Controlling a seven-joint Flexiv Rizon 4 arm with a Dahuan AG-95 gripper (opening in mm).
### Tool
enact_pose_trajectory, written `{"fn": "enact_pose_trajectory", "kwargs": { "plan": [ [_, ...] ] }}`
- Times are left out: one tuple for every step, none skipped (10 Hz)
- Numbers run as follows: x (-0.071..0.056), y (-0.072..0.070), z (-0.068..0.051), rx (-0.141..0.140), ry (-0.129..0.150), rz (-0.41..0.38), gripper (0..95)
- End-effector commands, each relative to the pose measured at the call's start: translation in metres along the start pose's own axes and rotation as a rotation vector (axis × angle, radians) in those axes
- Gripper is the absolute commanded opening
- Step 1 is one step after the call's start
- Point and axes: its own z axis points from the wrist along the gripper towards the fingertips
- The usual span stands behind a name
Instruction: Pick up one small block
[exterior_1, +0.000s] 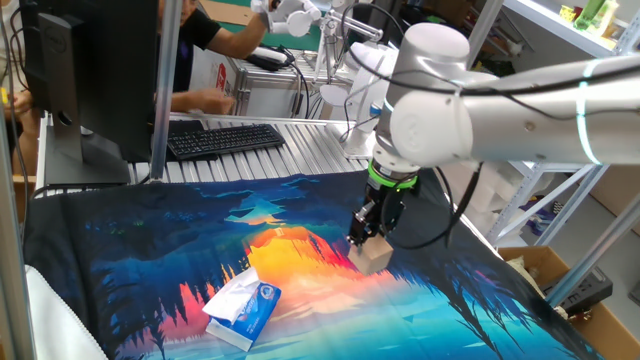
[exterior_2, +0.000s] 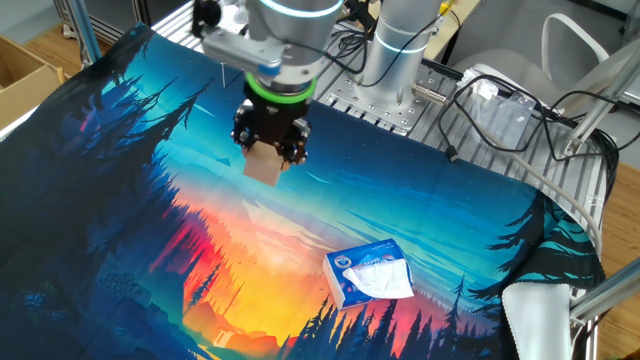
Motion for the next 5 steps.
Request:
{"fn": "enact_pose_trajectory", "kwargs": {
  "plan": [
    [0.0039, -0.0026, -0.0008, -0.002, 0.004, 0.000, 0.0],
    [0.0053, -0.0034, -0.0010, 0.000, 0.008, 0.000, 0.0],
    [0.0057, -0.0036, -0.0010, 0.007, 0.010, 0.000, 0.0],
    [0.0058, -0.0037, -0.0011, 0.014, 0.011, 0.000, 0.0],
    [0.0061, -0.0039, -0.0011, 0.025, 0.013, 0.000, 0.0]
  ]
}}
